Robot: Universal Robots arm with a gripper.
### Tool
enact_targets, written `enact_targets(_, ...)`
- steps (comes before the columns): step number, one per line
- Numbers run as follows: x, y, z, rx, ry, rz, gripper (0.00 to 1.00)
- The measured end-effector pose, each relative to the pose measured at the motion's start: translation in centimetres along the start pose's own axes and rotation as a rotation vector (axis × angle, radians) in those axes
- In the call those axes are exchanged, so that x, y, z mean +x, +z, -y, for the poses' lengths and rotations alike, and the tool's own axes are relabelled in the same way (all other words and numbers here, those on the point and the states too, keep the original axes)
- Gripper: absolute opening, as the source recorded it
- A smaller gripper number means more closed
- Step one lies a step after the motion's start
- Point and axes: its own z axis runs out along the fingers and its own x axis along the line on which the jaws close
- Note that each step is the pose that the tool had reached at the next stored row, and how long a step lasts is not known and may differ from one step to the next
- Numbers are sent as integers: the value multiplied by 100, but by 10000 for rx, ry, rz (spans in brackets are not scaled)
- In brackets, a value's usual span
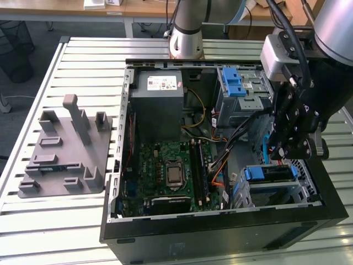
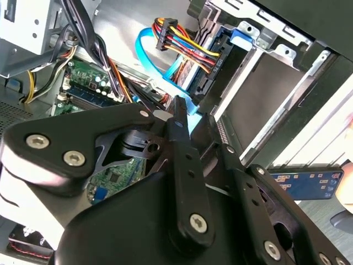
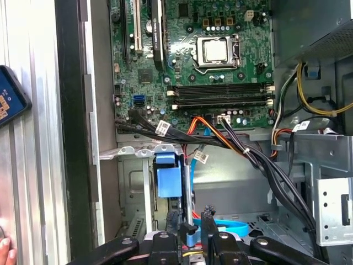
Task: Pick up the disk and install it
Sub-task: 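Insert the second disk wire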
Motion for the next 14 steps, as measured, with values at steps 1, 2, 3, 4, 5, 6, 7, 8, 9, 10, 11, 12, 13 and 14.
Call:
enact_targets(1,0,8,0,2,1,-3,31)
enact_targets(2,0,16,0,2,1,-4,31)
enact_targets(3,0,22,0,3,1,-5,31)
enact_targets(4,0,26,0,3,2,-7,31)
enact_targets(5,1,30,0,3,5,-9,29)
enact_targets(6,1,32,2,3,10,-11,23)
enact_targets(7,1,34,5,4,13,-14,17)
enact_targets(8,0,37,10,4,17,-15,17)
enact_targets(9,0,41,17,4,26,-13,17)
enact_targets(10,-1,46,23,4,37,-12,16)
enact_targets(11,-1,53,31,5,53,-12,16)
enact_targets(12,-2,61,38,5,71,-14,16)
enact_targets(13,-1,72,46,5,92,-14,16)
enact_targets(14,-2,85,52,6,116,-15,16)
